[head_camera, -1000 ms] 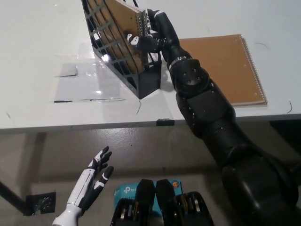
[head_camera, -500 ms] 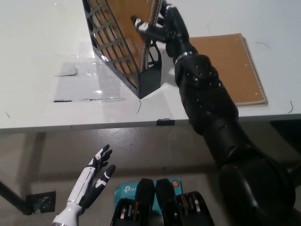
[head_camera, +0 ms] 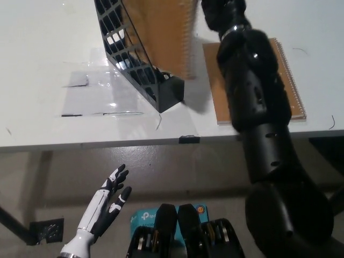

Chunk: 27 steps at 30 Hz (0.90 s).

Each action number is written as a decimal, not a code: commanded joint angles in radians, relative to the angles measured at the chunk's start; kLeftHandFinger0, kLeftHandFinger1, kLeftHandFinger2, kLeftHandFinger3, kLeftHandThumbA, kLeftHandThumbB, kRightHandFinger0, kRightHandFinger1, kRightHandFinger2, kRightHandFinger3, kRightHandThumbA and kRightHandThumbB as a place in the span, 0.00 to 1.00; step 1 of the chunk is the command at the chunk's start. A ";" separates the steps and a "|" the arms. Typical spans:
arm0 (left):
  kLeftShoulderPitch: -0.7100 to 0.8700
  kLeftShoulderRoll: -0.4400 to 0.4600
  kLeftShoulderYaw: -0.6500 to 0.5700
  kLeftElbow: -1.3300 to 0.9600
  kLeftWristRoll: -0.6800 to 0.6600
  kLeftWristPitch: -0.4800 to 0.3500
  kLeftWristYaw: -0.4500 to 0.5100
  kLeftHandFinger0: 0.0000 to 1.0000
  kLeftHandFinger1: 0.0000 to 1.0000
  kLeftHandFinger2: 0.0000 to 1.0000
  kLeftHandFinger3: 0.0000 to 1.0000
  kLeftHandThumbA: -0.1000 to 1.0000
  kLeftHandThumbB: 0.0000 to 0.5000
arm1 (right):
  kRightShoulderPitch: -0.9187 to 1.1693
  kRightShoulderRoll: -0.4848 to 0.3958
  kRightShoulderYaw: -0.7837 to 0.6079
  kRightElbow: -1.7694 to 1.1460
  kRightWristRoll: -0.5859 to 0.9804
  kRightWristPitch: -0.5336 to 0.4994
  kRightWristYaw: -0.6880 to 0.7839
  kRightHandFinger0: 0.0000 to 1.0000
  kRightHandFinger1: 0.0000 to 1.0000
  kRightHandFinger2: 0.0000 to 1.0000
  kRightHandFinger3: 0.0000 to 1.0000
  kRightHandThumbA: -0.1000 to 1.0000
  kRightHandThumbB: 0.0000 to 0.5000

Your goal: Use the right hand to pick up a book from the book holder on the left side and put it on another book on the right side

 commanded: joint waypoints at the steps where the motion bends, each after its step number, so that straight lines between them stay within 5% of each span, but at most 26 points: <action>1: -0.027 0.012 0.003 -0.019 0.011 0.000 -0.003 1.00 1.00 1.00 1.00 0.89 0.42 | -0.229 0.002 -0.063 -0.164 0.237 0.139 0.009 0.00 0.30 0.81 1.00 0.00 0.17; 12: -0.027 0.015 0.005 -0.019 0.013 0.004 -0.003 1.00 1.00 1.00 1.00 0.84 0.43 | -0.274 -0.103 -0.248 -0.139 0.445 0.334 -0.014 0.00 0.30 0.71 1.00 0.00 0.19; 19: -0.028 0.016 0.006 -0.014 0.001 -0.005 -0.009 1.00 1.00 1.00 1.00 0.81 0.38 | -0.257 -0.202 -0.271 -0.088 0.469 0.335 -0.019 0.00 0.25 0.71 1.00 0.00 0.13; 22: -0.024 0.018 0.006 -0.014 0.003 -0.005 -0.009 1.00 1.00 1.00 1.00 0.81 0.36 | -0.234 -0.251 -0.240 -0.078 0.447 0.335 0.005 0.00 0.16 0.58 1.00 0.00 0.10; 27: -0.019 0.018 0.005 -0.015 0.008 -0.003 -0.006 1.00 1.00 1.00 1.00 0.81 0.36 | -0.203 -0.296 -0.234 -0.054 0.486 0.335 -0.019 0.00 0.15 0.61 1.00 0.00 0.10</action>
